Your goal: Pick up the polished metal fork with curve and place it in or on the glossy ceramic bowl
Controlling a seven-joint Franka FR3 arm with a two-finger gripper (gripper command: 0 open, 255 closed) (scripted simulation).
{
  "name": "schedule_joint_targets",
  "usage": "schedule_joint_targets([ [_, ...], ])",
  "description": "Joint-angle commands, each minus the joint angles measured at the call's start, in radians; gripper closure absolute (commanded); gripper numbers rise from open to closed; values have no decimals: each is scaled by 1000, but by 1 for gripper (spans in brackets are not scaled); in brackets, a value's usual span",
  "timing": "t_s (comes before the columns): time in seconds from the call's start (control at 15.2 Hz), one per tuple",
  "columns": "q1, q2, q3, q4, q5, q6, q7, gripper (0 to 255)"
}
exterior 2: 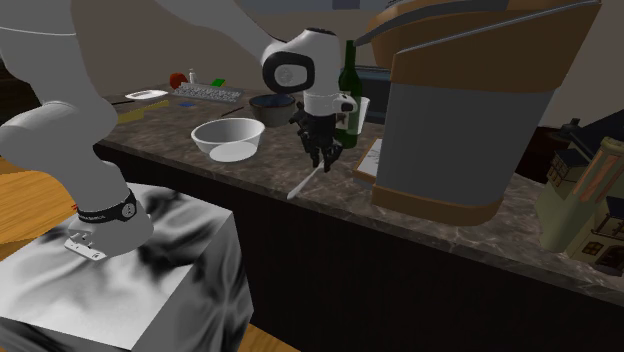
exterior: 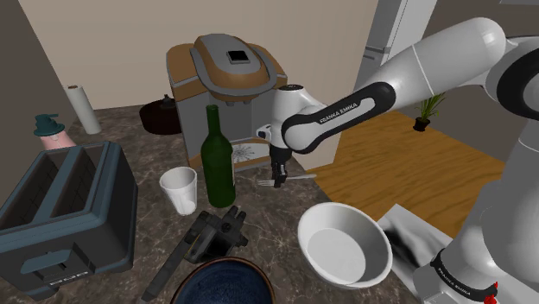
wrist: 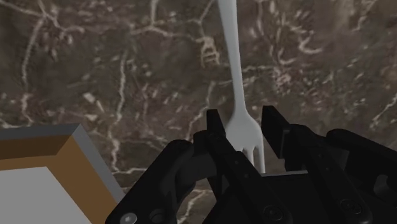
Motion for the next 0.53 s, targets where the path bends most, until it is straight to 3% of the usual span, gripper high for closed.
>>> schedule_joint_targets([
  [0.0,0,-11,0,5,1,-20,-1,255],
  [0.46,-1,-59,0,44,2,-107,1,255],
])
